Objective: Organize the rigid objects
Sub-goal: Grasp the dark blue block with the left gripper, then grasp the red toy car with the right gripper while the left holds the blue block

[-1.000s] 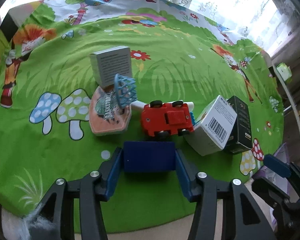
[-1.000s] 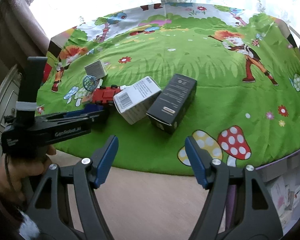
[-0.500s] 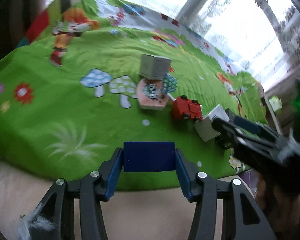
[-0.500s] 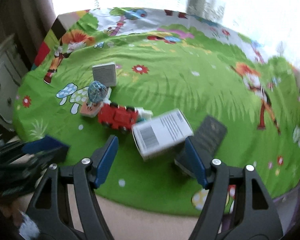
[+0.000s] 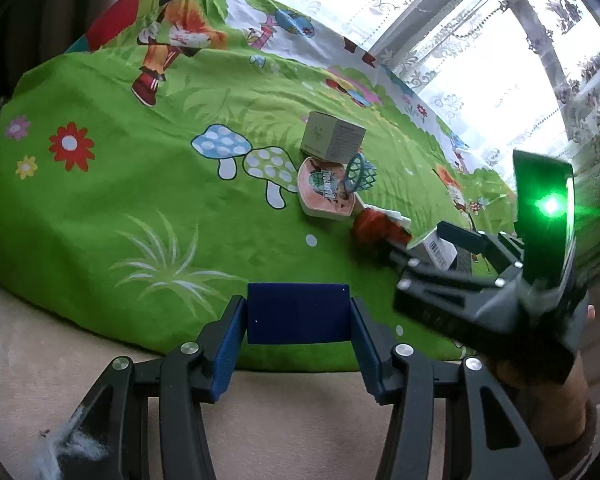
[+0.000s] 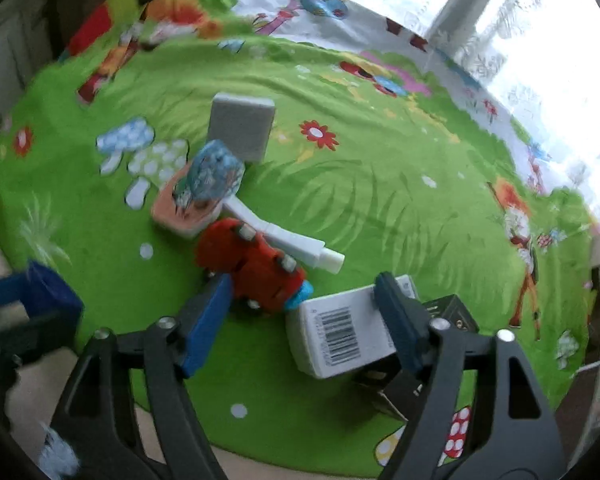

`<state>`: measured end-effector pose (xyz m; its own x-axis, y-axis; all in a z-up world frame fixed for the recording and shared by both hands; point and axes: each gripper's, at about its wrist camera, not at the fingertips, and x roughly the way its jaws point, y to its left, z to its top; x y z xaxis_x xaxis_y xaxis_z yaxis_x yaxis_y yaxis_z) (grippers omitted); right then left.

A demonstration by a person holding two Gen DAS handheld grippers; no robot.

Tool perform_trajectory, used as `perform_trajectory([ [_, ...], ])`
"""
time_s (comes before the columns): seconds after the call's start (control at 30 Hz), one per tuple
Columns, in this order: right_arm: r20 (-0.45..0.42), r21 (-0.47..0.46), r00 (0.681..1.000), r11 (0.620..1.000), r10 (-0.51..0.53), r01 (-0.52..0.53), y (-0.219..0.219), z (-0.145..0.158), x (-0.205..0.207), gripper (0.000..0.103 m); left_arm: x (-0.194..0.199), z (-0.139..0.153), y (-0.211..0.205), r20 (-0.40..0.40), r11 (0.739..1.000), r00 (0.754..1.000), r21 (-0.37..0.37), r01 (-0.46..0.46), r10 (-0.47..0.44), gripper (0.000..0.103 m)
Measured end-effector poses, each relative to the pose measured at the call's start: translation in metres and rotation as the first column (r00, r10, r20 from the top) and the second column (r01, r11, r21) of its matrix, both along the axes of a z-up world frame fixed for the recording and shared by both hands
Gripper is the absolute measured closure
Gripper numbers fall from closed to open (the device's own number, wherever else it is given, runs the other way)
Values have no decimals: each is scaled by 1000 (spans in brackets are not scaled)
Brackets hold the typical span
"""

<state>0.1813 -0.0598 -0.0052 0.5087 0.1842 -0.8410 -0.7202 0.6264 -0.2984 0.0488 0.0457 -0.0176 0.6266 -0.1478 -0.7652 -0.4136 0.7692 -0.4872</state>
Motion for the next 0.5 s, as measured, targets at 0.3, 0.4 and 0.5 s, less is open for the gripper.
perform_trajectory([
  [0.3,-25,51,995,994,95,-94,4,3,-12,23,-3,-1,2,5,1000,1000,-15,-12,12,51],
  [0.4,-28,69,989,987,146,-144,8,4,-21,28,-4,-1,4,6,1000,1000,-19,-19,20,51],
  [0.5,-57,124,983,978,175,-167,8,8,-22,31,-4,-1,5,11,999,1000,-26,-25,26,51],
])
